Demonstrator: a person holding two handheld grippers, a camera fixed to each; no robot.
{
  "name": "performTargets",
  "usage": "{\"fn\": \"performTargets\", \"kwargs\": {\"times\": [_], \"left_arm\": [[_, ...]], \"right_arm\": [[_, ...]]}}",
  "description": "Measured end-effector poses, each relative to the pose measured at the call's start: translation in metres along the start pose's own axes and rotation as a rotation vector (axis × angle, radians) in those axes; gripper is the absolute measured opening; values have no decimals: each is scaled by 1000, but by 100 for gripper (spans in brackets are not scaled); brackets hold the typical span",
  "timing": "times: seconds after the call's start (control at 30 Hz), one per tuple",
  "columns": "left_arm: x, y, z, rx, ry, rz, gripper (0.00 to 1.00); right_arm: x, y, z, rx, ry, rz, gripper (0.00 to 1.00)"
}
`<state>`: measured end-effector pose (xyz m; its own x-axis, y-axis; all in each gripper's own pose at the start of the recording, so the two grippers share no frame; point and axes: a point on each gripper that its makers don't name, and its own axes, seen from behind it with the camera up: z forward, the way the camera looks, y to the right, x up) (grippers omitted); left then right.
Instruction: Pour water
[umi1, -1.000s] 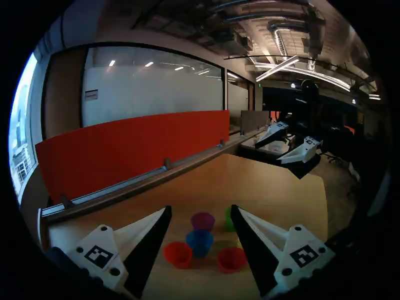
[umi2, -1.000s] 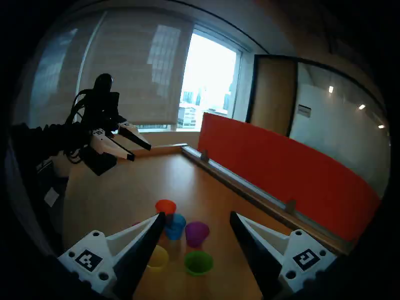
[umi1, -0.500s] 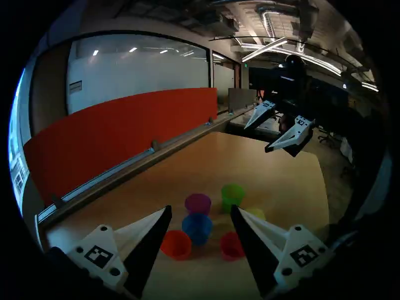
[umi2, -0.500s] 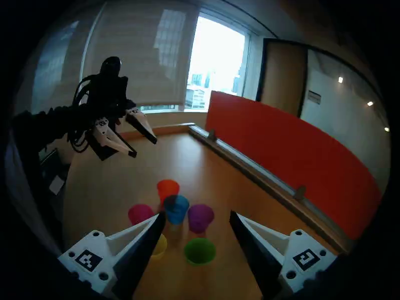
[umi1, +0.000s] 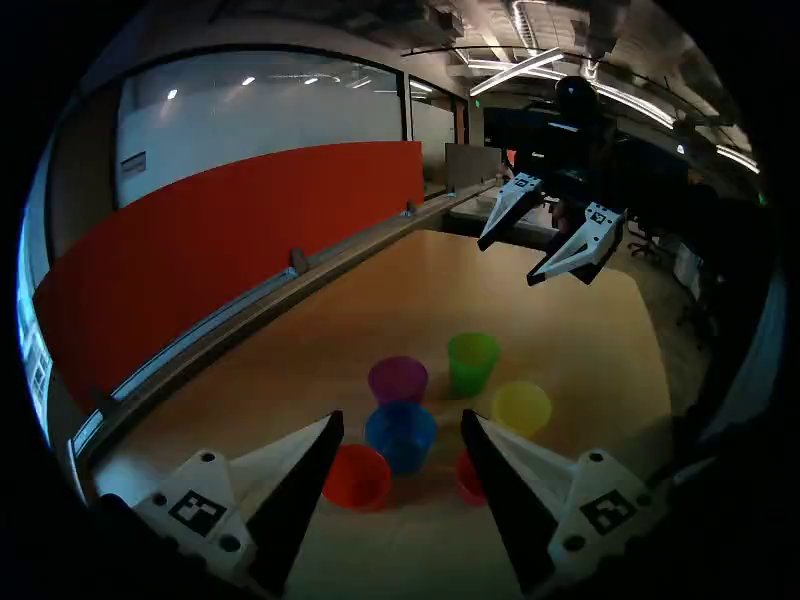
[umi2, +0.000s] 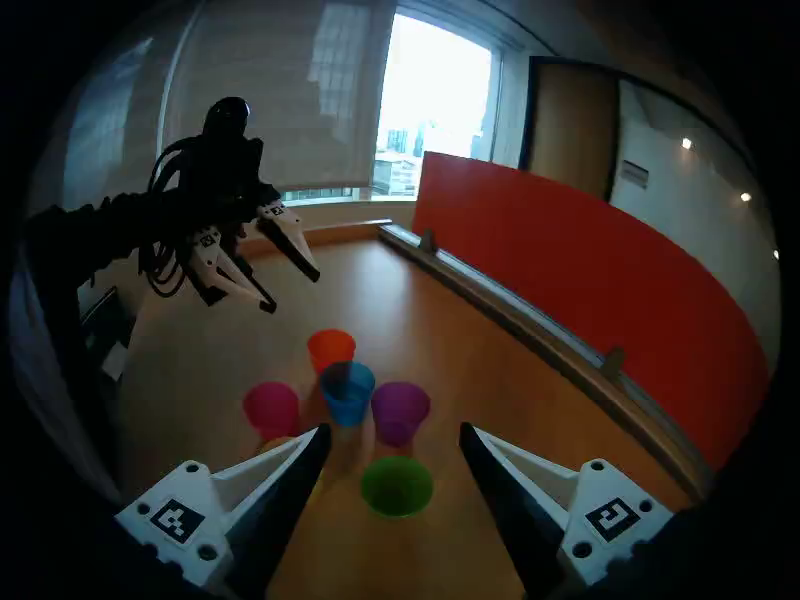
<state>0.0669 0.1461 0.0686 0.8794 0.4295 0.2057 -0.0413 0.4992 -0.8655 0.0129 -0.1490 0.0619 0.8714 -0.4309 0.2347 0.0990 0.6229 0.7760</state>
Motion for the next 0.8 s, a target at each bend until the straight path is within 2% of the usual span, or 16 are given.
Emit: {"fn": "performTargets", "kwargs": {"times": [0.1,0.3,0.8], "left_arm": [[-6,1,6,-4,-13,19,87],[-16,3,17,-24,-41,21,87],[-36,-7,45,-46,-86,30,87]], "right_arm": [[-5,0,5,6,-6,4,100],[-18,0,15,18,-24,13,100],[-43,0,36,49,-52,37,100]]}}
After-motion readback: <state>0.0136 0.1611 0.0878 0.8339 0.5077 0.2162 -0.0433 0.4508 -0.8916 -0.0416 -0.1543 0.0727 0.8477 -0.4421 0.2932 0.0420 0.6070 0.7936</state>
